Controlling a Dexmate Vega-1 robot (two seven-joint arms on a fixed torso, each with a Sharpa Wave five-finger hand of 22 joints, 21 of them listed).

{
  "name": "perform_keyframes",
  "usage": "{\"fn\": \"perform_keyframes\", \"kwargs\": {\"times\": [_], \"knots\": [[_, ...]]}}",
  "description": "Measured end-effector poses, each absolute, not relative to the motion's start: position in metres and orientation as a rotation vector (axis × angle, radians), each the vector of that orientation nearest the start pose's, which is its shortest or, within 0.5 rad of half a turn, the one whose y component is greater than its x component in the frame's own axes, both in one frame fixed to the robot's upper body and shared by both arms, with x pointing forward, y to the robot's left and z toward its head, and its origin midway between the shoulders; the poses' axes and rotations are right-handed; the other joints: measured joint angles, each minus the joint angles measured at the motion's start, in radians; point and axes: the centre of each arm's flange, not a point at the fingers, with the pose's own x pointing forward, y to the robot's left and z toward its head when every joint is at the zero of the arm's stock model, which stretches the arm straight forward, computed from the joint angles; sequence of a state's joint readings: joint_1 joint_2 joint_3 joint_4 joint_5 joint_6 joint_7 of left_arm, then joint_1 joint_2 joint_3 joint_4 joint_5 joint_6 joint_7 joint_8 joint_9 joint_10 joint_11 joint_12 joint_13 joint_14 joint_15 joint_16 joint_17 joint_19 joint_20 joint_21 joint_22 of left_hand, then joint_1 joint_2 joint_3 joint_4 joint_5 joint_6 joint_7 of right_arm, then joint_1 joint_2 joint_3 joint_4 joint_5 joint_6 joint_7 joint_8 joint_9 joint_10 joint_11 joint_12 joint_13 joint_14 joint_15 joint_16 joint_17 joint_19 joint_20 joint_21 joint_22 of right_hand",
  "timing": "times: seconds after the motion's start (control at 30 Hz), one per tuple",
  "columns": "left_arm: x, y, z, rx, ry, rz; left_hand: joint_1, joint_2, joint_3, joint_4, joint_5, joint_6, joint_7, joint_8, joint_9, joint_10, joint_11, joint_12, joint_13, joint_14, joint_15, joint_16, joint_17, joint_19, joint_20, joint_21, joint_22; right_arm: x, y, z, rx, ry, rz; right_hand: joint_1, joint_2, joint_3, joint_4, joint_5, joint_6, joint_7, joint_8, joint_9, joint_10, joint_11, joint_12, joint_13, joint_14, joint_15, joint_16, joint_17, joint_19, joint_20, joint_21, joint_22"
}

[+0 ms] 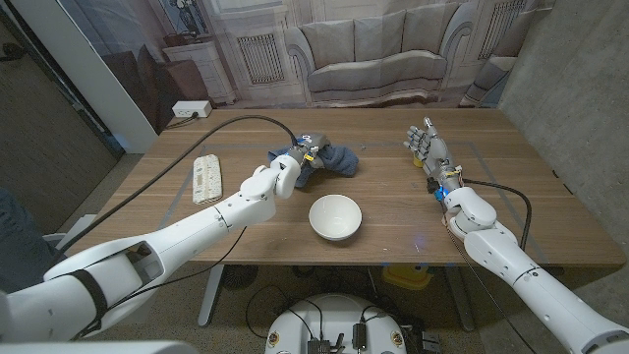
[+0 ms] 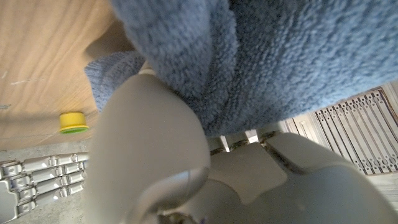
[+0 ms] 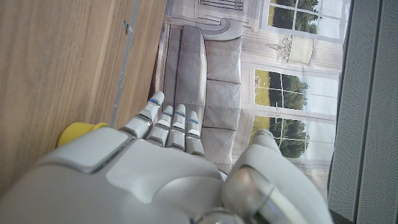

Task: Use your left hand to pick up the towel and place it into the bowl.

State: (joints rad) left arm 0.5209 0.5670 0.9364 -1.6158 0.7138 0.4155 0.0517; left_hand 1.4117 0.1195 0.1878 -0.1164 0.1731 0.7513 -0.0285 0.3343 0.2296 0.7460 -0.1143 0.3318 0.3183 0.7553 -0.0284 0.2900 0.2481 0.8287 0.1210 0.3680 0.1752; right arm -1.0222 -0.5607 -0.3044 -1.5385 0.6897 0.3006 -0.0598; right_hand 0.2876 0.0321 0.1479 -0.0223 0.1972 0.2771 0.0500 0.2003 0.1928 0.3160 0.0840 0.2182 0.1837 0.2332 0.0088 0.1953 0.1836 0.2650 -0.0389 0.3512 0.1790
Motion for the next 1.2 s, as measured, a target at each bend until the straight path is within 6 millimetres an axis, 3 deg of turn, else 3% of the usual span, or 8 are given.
{"fn": "perform_keyframes", "kwargs": {"times": [0.5, 0.53, 1.2], "knots": [[0.623, 0.106, 0.045, 1.525, -0.705, 0.110, -0.012, -0.001, -0.004, 0.004, 0.000, 0.011, 0.000, 0.000, 0.001, 0.011, 0.000, 0.000, 0.005, 0.012, -0.002, -0.004, -0.004, 0.018, -0.011, 0.000, -0.003, 0.599, -0.293, -0.037, 0.107, -0.644, 0.184, 0.012, 0.012, 0.004, -0.004, 0.000, 0.000, 0.000, 0.000, 0.000, 0.000, 0.000, 0.000, 0.000, 0.000, 0.000, 0.000, 0.000, 0.000, 0.000, -0.004, 0.000], [0.623, 0.106, 0.045, 1.526, -0.706, 0.111, -0.012, -0.001, -0.004, 0.004, 0.000, 0.011, 0.000, 0.000, 0.001, 0.011, 0.000, 0.000, 0.004, 0.012, -0.002, -0.004, -0.004, 0.033, -0.025, 0.000, -0.004, 0.599, -0.293, -0.037, 0.106, -0.645, 0.184, 0.012, 0.012, 0.007, -0.007, 0.000, 0.000, 0.000, 0.000, 0.000, 0.000, 0.000, 0.000, 0.000, 0.000, 0.000, 0.000, 0.000, 0.000, 0.000, -0.004, 0.000], [0.608, 0.116, 0.072, 1.504, -0.749, 0.163, -0.017, 0.002, -0.004, 0.004, 0.005, 0.030, -0.009, 0.000, 0.000, 0.026, -0.007, -0.008, 0.013, 0.038, -0.003, -0.008, -0.004, 0.038, -0.030, 0.000, -0.002, 0.598, -0.295, -0.035, 0.107, -0.650, 0.185, 0.016, 0.016, 0.011, -0.011, 0.000, 0.000, 0.000, 0.000, 0.000, 0.000, 0.000, 0.000, 0.000, 0.000, 0.000, 0.000, 0.000, 0.004, -0.004, -0.011, 0.000]]}}
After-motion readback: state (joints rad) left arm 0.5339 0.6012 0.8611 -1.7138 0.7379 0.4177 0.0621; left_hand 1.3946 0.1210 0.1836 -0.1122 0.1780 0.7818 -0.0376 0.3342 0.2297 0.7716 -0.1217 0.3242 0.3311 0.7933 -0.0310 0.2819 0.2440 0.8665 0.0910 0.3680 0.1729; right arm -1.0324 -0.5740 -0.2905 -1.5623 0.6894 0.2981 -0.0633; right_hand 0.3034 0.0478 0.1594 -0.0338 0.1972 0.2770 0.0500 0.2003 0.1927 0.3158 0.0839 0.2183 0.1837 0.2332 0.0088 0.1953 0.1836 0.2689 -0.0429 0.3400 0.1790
